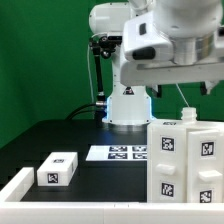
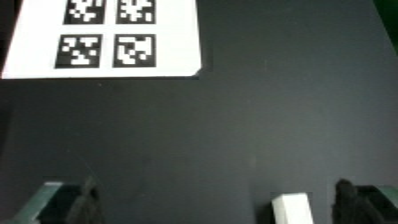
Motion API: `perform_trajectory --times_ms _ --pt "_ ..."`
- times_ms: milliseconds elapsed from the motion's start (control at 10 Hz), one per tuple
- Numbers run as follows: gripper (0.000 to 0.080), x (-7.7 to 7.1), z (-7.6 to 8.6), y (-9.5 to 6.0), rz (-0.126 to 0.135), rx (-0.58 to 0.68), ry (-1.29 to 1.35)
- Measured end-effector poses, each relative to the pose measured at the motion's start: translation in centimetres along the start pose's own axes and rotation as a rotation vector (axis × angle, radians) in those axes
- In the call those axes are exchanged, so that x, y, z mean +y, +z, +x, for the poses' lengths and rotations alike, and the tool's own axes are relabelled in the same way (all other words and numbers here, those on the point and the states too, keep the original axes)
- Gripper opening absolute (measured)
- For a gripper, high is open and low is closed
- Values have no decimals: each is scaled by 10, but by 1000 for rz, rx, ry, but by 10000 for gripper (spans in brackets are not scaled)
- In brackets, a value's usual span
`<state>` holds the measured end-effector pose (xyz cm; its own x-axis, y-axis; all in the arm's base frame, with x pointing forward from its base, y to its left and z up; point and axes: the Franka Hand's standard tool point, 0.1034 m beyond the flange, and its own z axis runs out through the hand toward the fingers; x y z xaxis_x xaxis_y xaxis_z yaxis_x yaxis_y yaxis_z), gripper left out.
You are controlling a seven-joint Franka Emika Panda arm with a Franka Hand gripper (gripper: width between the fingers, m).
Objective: Assemble cabinet
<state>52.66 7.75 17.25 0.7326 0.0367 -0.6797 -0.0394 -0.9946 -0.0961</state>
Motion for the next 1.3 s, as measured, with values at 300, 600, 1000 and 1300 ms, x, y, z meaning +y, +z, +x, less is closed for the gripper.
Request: perform_trajectory --times_ms 300,600,1000,1300 --pt "649 32 -20 8 10 88 -65" --pt "649 30 -18 10 9 83 -68" --pt "649 70 -3 28 29 129 -71" --pt "649 124 4 31 33 191 -143"
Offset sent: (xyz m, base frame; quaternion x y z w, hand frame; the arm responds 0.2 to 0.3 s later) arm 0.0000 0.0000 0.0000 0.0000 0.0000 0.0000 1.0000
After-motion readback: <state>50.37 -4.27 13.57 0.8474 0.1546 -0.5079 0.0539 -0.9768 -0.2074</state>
